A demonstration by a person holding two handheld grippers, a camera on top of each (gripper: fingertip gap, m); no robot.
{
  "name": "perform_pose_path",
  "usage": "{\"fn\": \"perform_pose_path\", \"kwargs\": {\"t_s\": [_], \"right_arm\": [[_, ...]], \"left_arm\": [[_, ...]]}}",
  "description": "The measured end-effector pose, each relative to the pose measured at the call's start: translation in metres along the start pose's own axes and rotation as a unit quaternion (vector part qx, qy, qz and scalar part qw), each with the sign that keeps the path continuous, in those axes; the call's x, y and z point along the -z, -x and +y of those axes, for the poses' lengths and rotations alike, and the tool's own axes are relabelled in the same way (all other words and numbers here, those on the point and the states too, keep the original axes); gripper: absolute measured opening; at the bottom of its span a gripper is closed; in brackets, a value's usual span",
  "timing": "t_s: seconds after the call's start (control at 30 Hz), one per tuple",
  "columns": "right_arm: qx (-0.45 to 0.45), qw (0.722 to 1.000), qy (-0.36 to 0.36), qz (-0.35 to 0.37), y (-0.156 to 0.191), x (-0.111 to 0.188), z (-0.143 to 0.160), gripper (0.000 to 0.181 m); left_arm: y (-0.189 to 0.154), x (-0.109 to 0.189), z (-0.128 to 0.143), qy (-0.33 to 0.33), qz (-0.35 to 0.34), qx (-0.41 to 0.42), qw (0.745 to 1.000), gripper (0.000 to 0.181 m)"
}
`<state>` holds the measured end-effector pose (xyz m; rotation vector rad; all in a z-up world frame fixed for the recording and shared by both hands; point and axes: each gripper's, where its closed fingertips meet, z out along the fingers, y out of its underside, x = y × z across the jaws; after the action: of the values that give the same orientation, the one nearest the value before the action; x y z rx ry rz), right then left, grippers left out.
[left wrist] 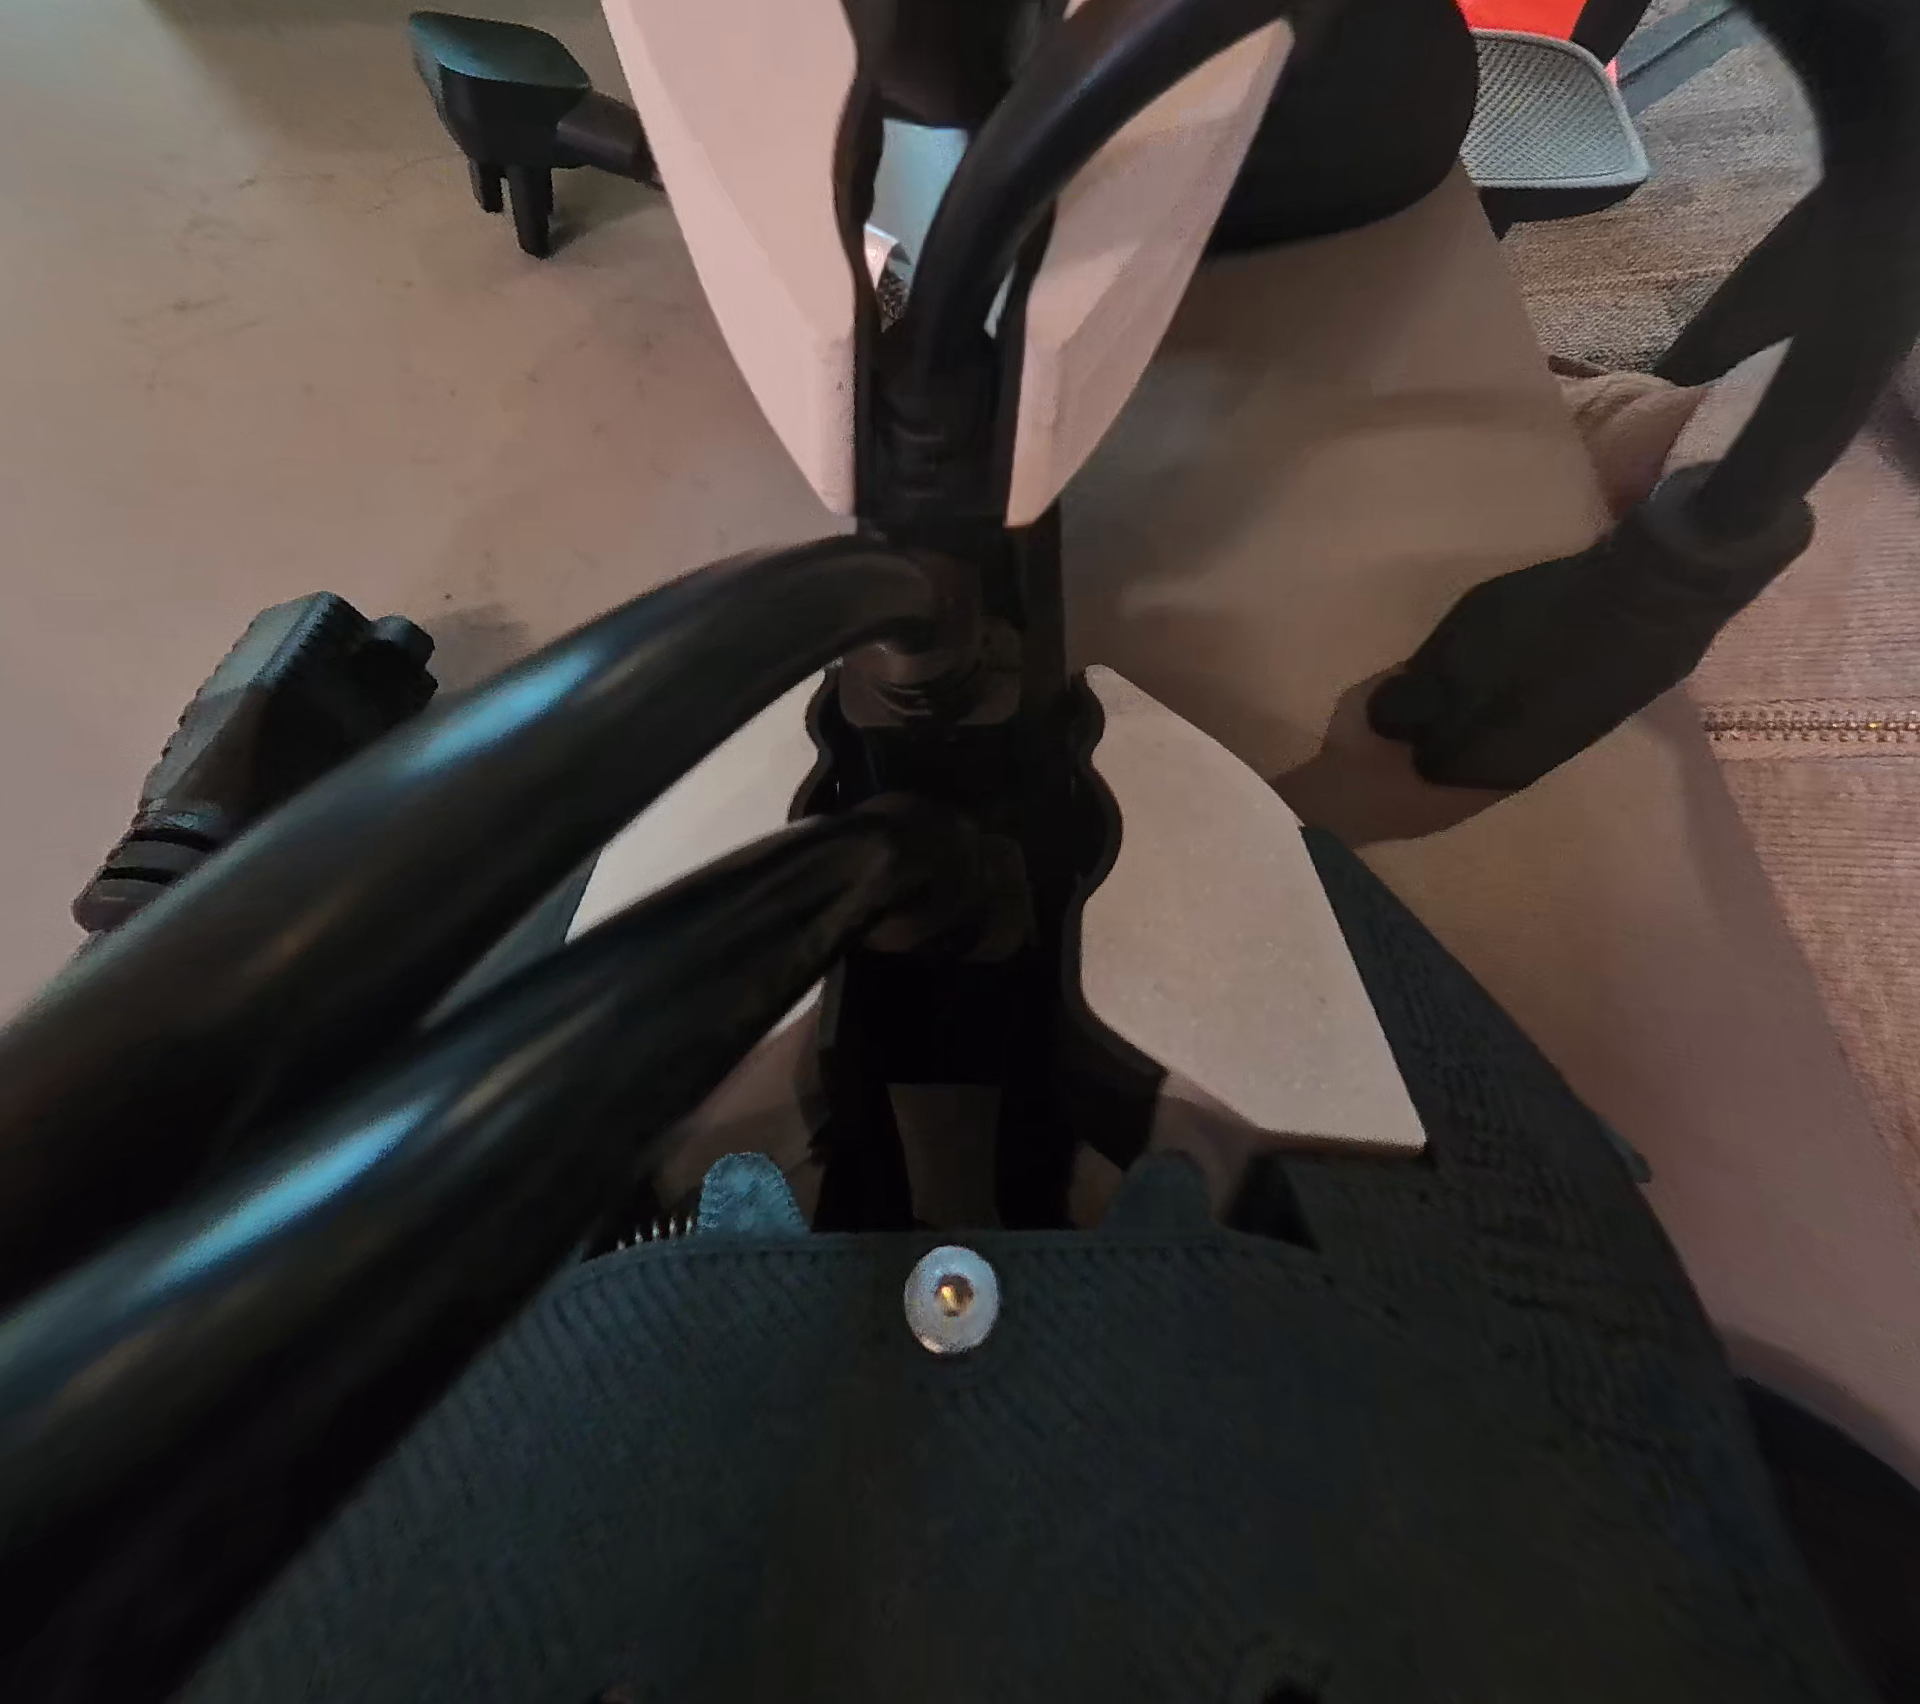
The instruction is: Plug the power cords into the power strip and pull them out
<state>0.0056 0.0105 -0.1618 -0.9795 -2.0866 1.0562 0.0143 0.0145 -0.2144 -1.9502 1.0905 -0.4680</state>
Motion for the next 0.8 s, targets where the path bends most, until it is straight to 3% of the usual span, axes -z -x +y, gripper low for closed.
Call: {"fn": "perform_pose_path", "kwargs": {"t_s": [0.23, 0.3, 0.33, 0.43, 0.5, 0.8], "right_arm": [[-0.011, 1.000, 0.019, -0.011, 0.002, 0.012, 0.002, 0.018], [-0.039, 0.998, 0.035, -0.018, -0.001, 0.016, 0.007, 0.043], [-0.043, 0.998, 0.042, -0.021, -0.001, 0.015, 0.011, 0.047], [-0.040, 0.998, 0.043, -0.030, 0.004, 0.004, 0.017, 0.042], [-0.038, 0.998, 0.036, -0.034, 0.004, -0.002, 0.019, 0.026], [-0.016, 1.000, 0.007, 0.003, 0.001, -0.003, 0.015, 0.024]], "left_arm": [[0.000, -0.002, -0.001, 0.001, -0.003, -0.006, 1.000, 0.042], [0.000, -0.002, -0.001, 0.001, -0.003, -0.005, 1.000, 0.042], [0.000, -0.002, -0.001, 0.001, -0.003, -0.005, 1.000, 0.042], [0.000, -0.002, -0.001, 0.001, -0.003, -0.005, 1.000, 0.042], [0.000, -0.002, -0.001, 0.001, -0.003, -0.005, 1.000, 0.042], [0.002, -0.001, 0.000, 0.001, -0.002, 0.004, 1.000, 0.042]]}}
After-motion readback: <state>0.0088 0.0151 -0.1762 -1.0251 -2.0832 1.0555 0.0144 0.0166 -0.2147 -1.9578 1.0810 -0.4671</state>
